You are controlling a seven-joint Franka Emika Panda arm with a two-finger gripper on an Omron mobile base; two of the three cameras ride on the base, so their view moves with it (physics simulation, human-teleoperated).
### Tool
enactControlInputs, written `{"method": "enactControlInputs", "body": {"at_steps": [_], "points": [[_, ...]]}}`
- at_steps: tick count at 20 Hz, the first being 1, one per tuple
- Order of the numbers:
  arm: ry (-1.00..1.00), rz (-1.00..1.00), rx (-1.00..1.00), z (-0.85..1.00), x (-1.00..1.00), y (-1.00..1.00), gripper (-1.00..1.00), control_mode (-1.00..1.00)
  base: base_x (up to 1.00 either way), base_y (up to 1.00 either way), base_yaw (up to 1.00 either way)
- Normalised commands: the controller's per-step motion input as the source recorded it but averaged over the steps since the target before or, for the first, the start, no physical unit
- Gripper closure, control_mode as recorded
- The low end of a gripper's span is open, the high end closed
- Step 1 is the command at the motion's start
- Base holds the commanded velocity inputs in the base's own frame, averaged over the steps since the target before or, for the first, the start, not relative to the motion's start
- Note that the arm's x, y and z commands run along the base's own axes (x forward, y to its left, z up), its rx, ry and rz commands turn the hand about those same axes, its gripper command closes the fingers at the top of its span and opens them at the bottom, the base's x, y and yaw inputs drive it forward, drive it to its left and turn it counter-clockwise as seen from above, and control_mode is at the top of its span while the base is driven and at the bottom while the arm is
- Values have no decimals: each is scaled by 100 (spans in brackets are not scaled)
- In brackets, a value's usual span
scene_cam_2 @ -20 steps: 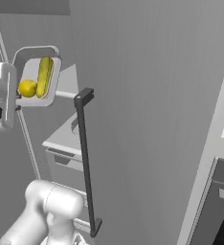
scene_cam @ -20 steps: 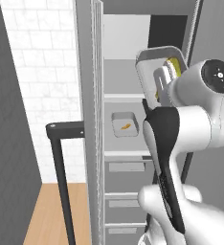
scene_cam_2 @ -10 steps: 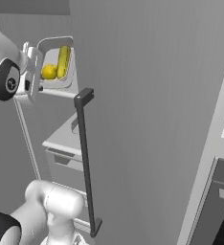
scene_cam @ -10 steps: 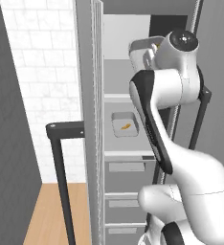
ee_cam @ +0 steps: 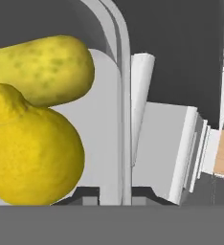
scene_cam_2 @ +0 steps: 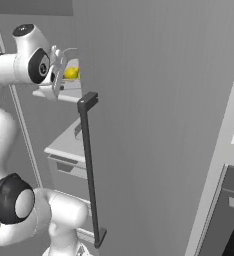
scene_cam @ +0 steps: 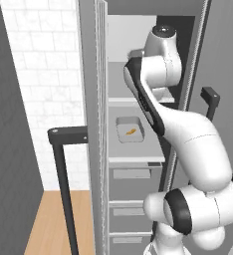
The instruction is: Take the meat container that has the shrimp and place it on the second highest rack of the freezer. Then take the vegetable container that has the lemon and cucumber and place it on the highest rack of the freezer.
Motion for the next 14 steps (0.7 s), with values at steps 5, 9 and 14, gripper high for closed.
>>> {"method": "enactControlInputs", "body": {"at_steps": [5,9,14], "points": [[13,-5,-6,-50,100,0,100,-100,0,0,0],[8,-6,-5,-54,100,0,100,-100,0,0,0],[2,-5,-1,-50,100,0,100,-100,0,0,0]]}}
